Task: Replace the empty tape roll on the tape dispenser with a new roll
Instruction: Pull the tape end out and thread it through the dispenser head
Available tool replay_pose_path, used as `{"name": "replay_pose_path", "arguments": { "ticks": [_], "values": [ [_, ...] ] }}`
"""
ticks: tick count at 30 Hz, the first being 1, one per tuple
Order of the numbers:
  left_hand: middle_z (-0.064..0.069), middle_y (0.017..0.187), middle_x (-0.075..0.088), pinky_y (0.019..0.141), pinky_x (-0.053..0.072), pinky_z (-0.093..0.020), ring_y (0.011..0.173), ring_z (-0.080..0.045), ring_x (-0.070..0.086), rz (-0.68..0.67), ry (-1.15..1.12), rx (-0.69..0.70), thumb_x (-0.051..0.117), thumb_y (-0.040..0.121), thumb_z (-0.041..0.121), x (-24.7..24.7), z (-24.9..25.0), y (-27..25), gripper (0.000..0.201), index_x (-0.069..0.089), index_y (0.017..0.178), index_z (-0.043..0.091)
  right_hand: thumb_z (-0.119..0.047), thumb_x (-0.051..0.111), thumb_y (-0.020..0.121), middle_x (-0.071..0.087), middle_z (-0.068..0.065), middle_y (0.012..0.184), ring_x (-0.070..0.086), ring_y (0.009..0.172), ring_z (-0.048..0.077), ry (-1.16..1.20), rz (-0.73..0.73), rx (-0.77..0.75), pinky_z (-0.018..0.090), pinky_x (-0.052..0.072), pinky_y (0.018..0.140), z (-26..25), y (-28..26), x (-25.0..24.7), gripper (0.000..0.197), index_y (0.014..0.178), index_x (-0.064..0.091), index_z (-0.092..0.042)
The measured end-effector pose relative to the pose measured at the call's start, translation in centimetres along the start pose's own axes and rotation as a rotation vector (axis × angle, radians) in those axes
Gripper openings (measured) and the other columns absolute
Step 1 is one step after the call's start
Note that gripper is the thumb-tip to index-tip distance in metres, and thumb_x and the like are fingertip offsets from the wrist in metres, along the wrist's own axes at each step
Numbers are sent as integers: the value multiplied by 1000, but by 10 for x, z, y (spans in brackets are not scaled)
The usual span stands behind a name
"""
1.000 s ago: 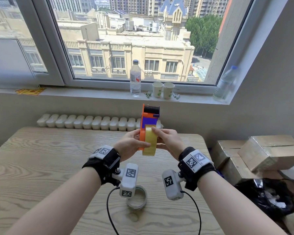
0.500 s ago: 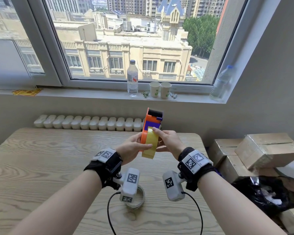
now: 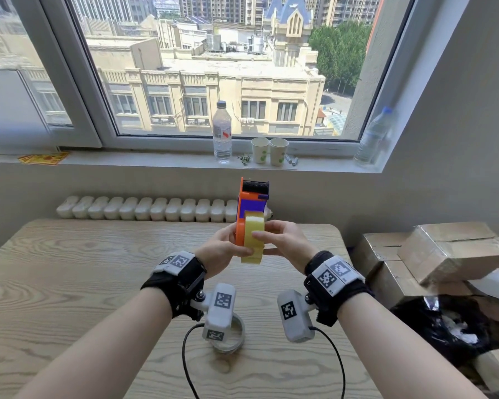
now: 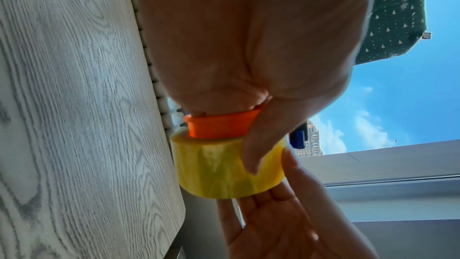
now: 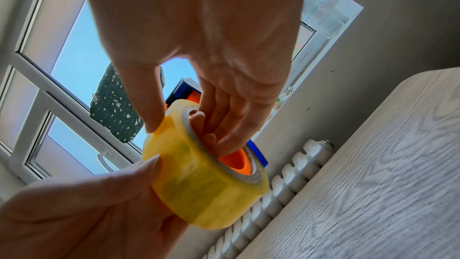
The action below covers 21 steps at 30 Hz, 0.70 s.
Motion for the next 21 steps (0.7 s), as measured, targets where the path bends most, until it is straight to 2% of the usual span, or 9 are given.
{"name": "replay_pose_path", "arguments": {
  "ticks": [5,9,13,16,18,21],
  "values": [
    [-14,113,58,101,39,-48,105,-28,55,4,-25,-5,61,71,5,-2,-1,0,57,48,127,8,-11,71,79,68,13,108,66,99,26,-19,-9,-13,40,55,88,-2,-2,-1,37,113,60,-1],
    [-15,114,58,97,43,-43,104,-26,57,14,-37,-8,60,72,5,-3,0,-1,58,45,129,6,-17,71,80,67,13,105,66,86,18,-94,37,-29,24,57,70,-5,0,-2,41,115,59,2],
    [-17,117,58,93,48,-37,107,-27,58,-9,-11,-13,61,73,2,-1,1,-1,61,44,131,3,-25,65,85,67,18,110,67,89,22,-72,64,10,30,58,74,-2,5,-4,42,115,58,3],
    [-18,117,60,89,52,-35,105,-26,61,-7,-8,-15,61,80,3,1,4,0,54,44,131,1,-27,61,88,67,19,105,66,88,24,-35,69,33,35,58,76,0,7,-4,40,114,58,4],
    [-22,125,58,95,49,-42,110,-32,59,4,-13,-16,56,86,9,2,5,2,47,45,131,1,-24,58,89,66,17,97,65,84,24,6,62,48,37,57,78,0,7,-3,37,113,59,5],
    [-27,131,53,103,41,-53,119,-39,54,24,-14,-27,56,86,17,1,4,2,49,45,131,0,-15,54,89,63,11,85,62,75,21,36,44,69,35,55,76,-1,7,-1,31,111,60,5]
  ]
}}
Point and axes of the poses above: each hand's wrist, its own y-axis towards the middle knuckle, its own x-axis out of the palm, z = x × y, the point moved 6 cm from there along y, towards the middle knuckle
